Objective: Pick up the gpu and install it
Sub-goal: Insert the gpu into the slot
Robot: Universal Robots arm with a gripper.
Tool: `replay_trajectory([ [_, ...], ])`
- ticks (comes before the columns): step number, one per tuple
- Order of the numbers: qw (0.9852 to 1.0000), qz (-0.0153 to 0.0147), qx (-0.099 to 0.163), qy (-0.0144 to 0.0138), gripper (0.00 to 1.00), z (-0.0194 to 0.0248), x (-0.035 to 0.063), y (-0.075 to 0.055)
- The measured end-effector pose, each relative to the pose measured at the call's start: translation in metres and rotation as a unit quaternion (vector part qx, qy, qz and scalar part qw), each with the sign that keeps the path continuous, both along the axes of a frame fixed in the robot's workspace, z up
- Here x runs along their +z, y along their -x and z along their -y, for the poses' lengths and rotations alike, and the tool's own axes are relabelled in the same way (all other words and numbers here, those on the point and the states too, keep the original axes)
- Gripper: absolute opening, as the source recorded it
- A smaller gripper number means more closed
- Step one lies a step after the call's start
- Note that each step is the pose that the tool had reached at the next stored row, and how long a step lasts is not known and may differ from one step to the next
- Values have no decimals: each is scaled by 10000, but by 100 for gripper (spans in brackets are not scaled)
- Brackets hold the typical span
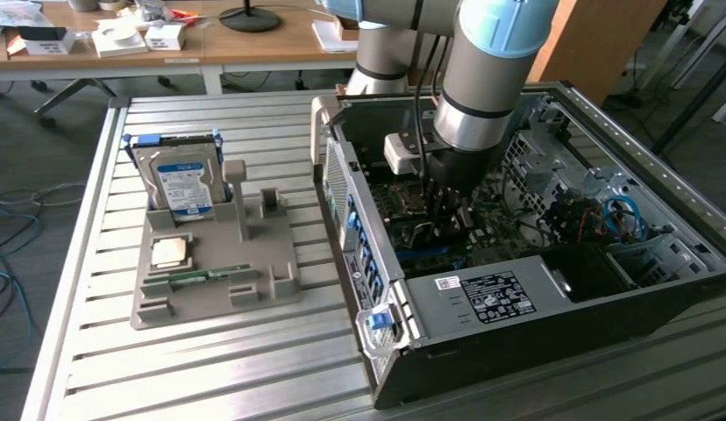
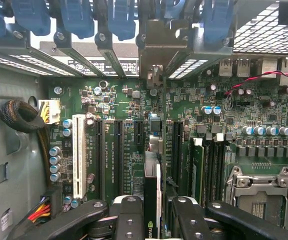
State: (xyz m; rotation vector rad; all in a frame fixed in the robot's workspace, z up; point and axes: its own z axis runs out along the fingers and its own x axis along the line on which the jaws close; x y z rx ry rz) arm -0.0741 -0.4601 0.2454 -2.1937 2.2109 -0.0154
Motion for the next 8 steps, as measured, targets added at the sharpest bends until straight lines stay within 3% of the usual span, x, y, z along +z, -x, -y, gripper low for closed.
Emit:
replay_trajectory([
  [8,10000,0,0,1,27,2,6,0],
])
